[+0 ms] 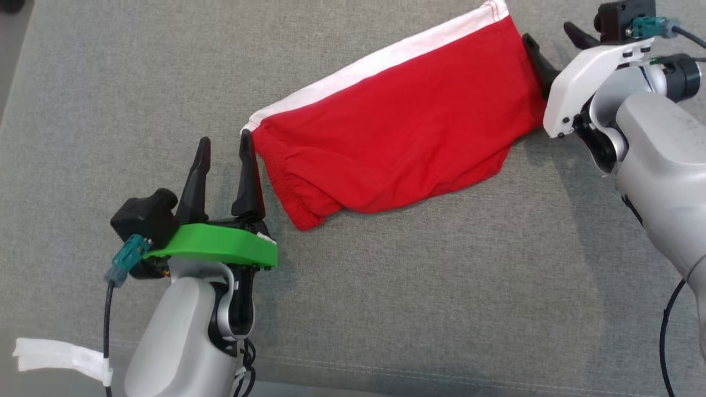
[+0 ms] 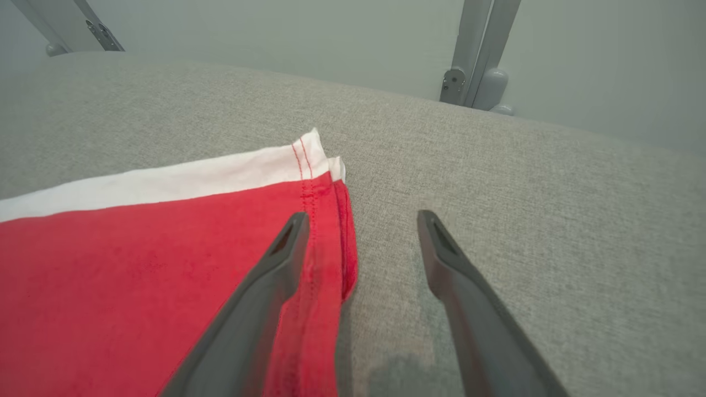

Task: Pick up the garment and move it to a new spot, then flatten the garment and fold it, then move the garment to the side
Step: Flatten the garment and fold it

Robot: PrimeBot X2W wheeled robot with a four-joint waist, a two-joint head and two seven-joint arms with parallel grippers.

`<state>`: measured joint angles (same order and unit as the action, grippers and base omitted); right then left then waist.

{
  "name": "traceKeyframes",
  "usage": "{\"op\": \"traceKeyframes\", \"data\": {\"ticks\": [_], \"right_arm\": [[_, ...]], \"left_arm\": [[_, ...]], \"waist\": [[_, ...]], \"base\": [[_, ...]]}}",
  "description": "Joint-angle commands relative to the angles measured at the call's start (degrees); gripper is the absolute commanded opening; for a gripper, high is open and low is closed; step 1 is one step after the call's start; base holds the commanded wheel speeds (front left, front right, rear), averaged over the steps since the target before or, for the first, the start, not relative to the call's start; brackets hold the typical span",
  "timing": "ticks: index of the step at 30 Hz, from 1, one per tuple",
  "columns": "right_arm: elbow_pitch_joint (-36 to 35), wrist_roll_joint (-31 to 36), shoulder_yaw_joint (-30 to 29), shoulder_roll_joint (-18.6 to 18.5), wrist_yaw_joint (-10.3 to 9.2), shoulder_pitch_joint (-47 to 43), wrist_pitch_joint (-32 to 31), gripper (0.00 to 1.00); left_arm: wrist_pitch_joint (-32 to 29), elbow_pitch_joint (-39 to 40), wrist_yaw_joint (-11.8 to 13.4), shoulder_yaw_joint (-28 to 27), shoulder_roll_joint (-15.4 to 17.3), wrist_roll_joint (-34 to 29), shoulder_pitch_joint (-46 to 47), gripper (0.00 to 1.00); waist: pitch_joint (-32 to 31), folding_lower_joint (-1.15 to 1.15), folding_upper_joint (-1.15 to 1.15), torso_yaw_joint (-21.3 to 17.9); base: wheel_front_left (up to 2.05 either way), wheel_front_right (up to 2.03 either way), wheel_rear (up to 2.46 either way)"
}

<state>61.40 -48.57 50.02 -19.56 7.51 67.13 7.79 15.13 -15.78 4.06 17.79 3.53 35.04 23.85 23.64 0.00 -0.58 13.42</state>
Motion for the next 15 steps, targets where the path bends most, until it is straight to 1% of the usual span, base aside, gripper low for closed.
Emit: {"op": "traceKeyframes", "data": {"ticks": [1,3,8,15], "right_arm": [[-0.19,-0.79,0.34,-0.2,-0.05,-1.14,-0.87,1.0],[-0.08,-2.26,1.04,-0.31,-0.05,-2.43,-3.24,1.0],[0.09,-5.56,2.03,-0.44,-0.05,-4.94,-7.97,1.0],[0.12,-8.72,3.04,0.08,-0.04,-6.68,-12.22,1.0]], "left_arm": [[0.01,0.47,0.01,-0.69,0.29,-0.6,-1.28,1.0],[0.0,1.63,-0.19,-2.09,0.21,-1.73,-2.74,1.0],[0.0,3.78,-0.47,-4.64,-0.11,-2.34,-5.85,1.0],[0.0,5.33,-0.71,-6.79,-0.46,-2.59,-8.11,1.0]], "waist": [[-1.17,0.0,0.58,-0.6],[-1.77,0.0,0.58,-0.57],[-2.81,0.0,0.58,0.11],[-3.05,0.0,0.58,1.28]], "base": [[0.0,0.0,0.0],[0.0,0.0,0.0],[0.0,0.0,0.0],[0.0,0.0,0.0]]}}
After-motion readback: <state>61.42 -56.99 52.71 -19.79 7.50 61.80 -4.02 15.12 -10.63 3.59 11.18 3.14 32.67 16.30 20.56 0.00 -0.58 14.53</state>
